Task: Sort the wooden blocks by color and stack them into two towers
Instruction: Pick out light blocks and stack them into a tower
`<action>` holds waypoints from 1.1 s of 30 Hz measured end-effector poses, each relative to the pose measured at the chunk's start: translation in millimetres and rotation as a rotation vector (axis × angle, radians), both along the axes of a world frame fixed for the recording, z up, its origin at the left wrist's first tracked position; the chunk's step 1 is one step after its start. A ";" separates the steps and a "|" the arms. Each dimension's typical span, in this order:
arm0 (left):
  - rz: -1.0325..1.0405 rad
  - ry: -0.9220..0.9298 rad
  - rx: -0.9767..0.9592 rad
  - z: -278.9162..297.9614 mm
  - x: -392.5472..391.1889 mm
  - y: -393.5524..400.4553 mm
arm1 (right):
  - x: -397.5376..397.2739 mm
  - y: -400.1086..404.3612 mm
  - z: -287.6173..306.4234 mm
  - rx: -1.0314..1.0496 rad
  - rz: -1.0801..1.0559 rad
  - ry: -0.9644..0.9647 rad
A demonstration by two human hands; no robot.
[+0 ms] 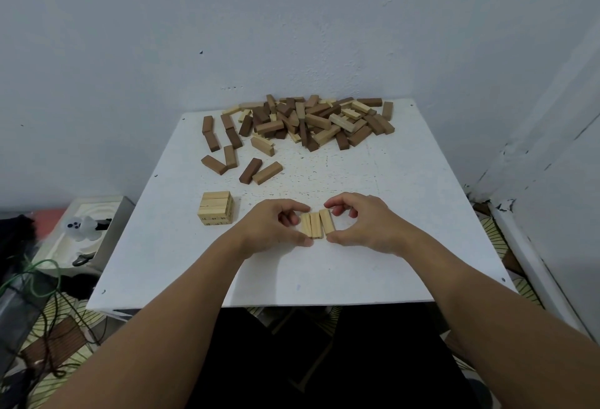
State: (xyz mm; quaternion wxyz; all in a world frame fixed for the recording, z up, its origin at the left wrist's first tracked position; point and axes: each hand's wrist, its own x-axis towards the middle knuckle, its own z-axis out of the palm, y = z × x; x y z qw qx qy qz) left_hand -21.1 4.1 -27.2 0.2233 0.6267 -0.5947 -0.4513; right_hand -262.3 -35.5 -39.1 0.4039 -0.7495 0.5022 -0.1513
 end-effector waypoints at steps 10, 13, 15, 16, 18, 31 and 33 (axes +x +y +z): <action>0.014 -0.018 -0.033 -0.2 -3.8 2.6 | 2.5 0.7 -1.6 -0.066 -0.014 -0.003; 0.013 -0.026 -0.034 1.0 -5.4 3.9 | 2.1 -0.2 -2.9 -0.077 -0.008 0.008; 0.011 -0.037 -0.046 0.6 -5.6 4.5 | 1.8 -0.3 -3.2 -0.095 0.017 0.040; 0.008 -0.038 -0.057 0.0 -5.7 4.8 | 1.4 -0.6 -3.6 -0.103 0.024 0.046; 0.003 -0.049 -0.078 -0.7 -6.0 5.1 | 1.2 -0.9 -3.2 -0.111 0.027 0.051; 0.010 -0.068 -0.110 -3.6 -7.0 4.6 | 5.9 2.2 -2.9 -0.144 0.022 0.123; 0.010 -0.064 -0.114 -4.2 -6.5 4.6 | 6.7 2.4 -2.7 -0.155 0.022 0.134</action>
